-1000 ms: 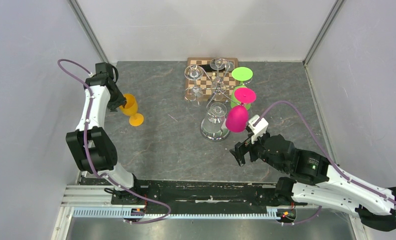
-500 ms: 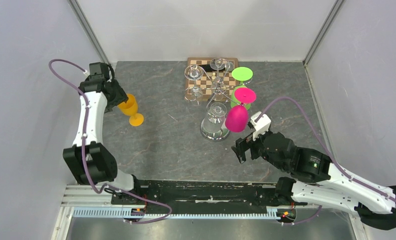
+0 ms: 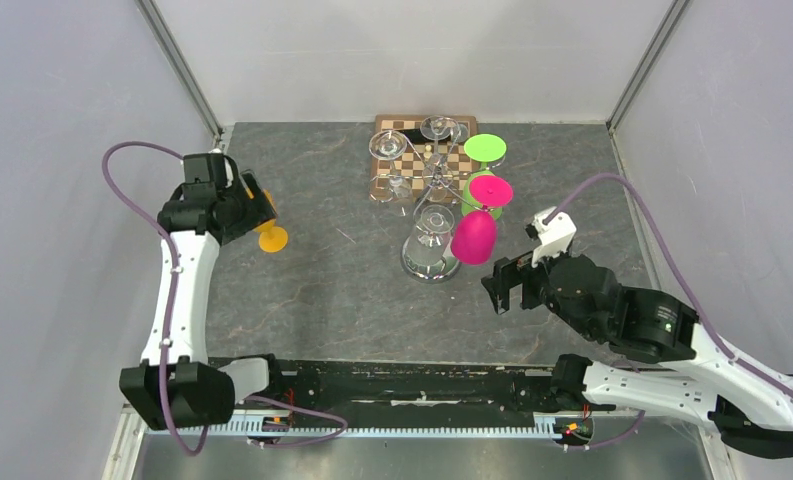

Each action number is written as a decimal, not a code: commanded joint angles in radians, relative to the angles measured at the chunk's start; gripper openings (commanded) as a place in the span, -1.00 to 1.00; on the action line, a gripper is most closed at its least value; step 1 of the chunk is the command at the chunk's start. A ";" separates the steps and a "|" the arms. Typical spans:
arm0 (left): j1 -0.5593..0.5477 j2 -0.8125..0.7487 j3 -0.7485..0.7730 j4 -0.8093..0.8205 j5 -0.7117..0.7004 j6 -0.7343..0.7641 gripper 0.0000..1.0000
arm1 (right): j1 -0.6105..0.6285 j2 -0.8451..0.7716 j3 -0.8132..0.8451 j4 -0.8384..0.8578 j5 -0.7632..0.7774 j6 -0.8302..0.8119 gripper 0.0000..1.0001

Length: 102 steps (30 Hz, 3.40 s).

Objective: Take the wine glass off the wine glass rack
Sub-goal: Pick up the wine glass from the wine rack.

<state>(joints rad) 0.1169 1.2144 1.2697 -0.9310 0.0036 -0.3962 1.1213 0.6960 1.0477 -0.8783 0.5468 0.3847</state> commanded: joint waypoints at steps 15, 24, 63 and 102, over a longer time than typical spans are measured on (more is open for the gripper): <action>-0.440 -0.177 -0.162 0.145 0.099 -0.031 0.49 | -0.003 0.097 0.348 -0.095 0.176 -0.096 0.96; -0.518 -0.209 -0.235 0.185 0.180 0.000 0.47 | -0.003 0.295 0.598 -0.120 0.254 -0.150 0.96; -0.554 -0.375 -0.533 0.385 0.523 -0.002 0.39 | -1.085 0.321 0.127 0.544 -1.225 0.331 0.65; -0.563 -0.365 -0.552 0.381 0.489 -0.004 0.36 | -1.085 0.268 0.028 0.680 -1.320 0.472 -0.79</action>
<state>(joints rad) -0.4404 0.8555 0.7185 -0.5735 0.4992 -0.4026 0.0406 0.9871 1.0821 -0.2516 -0.7444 0.8394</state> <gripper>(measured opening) 0.683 0.128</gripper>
